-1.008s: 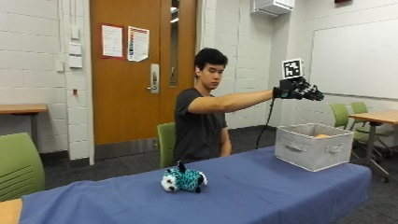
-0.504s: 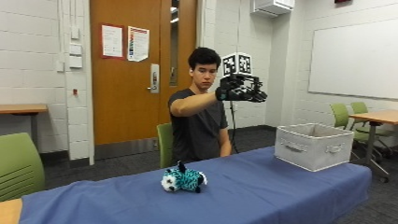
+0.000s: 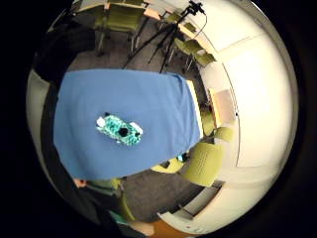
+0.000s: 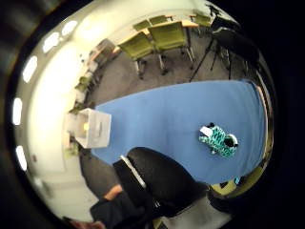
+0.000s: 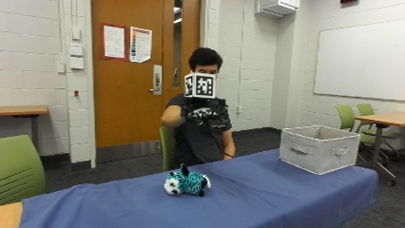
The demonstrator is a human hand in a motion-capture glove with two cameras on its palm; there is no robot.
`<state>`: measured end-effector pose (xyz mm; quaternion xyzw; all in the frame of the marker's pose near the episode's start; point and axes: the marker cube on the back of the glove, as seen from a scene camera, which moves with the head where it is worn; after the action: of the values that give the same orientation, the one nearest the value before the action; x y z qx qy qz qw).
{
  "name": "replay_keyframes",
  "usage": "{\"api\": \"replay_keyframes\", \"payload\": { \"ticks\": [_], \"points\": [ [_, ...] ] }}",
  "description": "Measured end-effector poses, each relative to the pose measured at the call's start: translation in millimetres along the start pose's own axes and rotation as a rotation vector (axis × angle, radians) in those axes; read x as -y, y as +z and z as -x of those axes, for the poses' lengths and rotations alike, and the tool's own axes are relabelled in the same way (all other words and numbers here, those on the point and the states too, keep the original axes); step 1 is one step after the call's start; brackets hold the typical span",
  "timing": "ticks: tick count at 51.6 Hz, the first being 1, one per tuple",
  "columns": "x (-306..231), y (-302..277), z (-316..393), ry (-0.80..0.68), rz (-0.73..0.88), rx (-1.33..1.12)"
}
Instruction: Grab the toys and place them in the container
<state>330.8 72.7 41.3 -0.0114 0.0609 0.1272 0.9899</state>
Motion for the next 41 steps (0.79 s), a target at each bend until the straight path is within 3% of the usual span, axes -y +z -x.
{"api": "replay_keyframes", "payload": {
  "ticks": [23, 41],
  "points": [
    [-14, 141, -56, 0.058, 0.176, 0.085],
    [-33, 209, -59, 0.104, 0.242, 0.085]
  ]
}}
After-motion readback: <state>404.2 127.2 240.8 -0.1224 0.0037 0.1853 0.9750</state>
